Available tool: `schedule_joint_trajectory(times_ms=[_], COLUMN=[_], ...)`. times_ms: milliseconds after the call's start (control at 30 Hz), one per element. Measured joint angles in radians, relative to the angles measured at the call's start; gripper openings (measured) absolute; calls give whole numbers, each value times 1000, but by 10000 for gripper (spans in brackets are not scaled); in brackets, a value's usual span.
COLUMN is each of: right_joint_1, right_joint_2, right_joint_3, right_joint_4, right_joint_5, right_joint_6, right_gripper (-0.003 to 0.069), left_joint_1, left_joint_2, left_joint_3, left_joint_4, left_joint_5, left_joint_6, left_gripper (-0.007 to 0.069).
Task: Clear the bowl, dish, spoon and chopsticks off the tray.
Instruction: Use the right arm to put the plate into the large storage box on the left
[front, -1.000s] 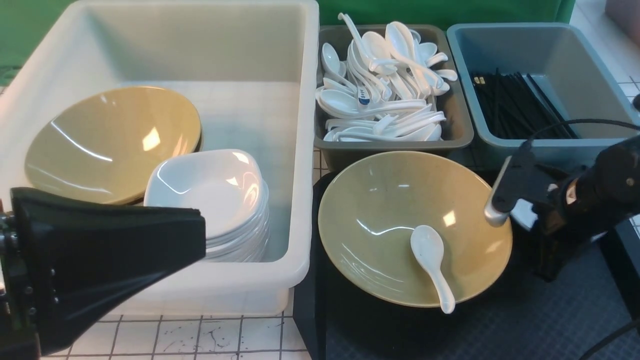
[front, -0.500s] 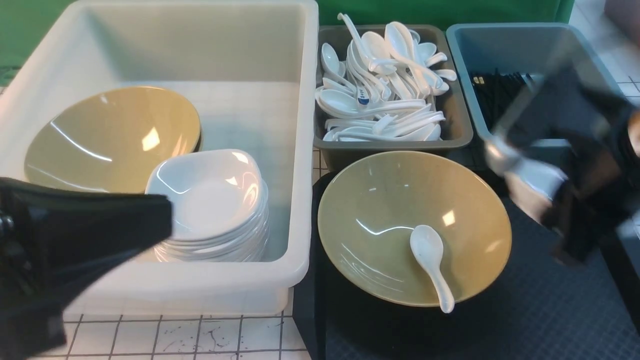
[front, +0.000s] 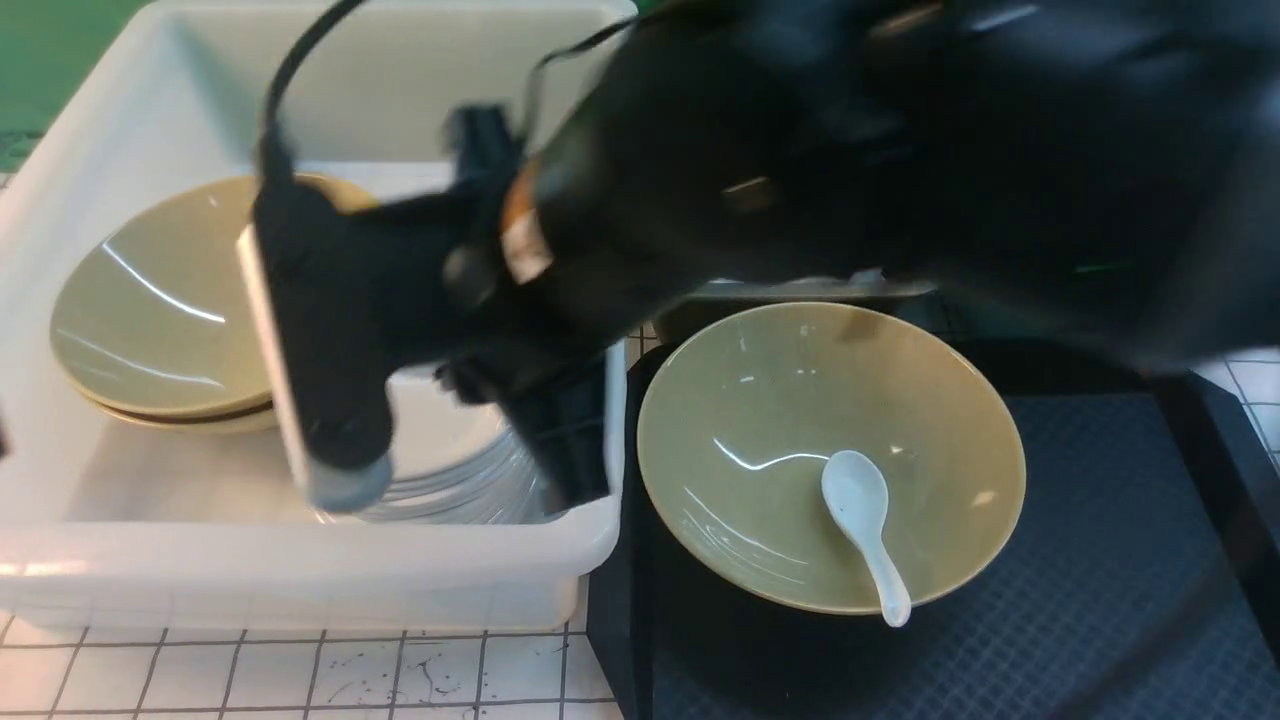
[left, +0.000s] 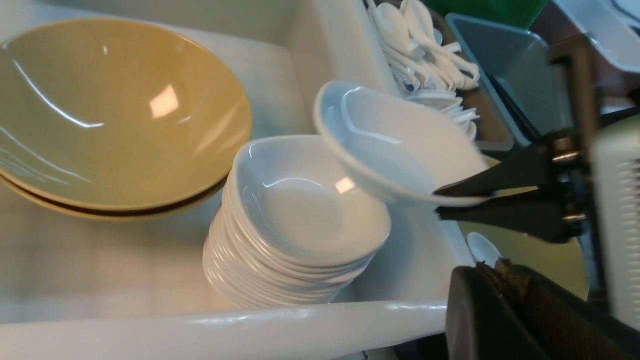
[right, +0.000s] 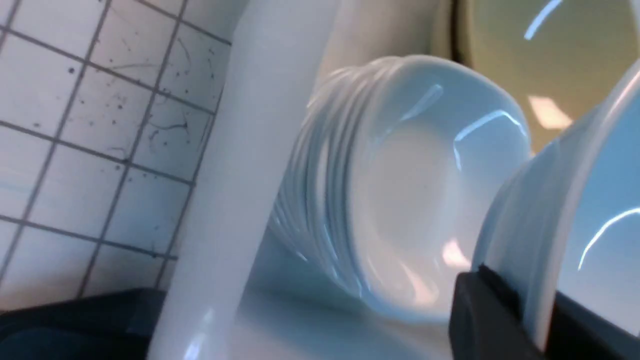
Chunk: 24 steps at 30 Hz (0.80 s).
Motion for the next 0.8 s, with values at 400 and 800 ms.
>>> schedule_joint_trajectory(times_ms=[400,800], right_joint_1=[0,0], right_joint_2=[150,159], right_joint_3=[-55,-60], right_joint_4=[8,-17], right_joint_5=[-76,-34], right_joint_6=[-54,-53], right_gripper=[56,328], left_joint_1=[0,0], left_joint_2=[-65,-65], left_joint_3=[0,0], left_joint_4=[4,-19], left_joint_5=[47,51], left_joint_6=[-9,-9], left_gripper=[-1,-1])
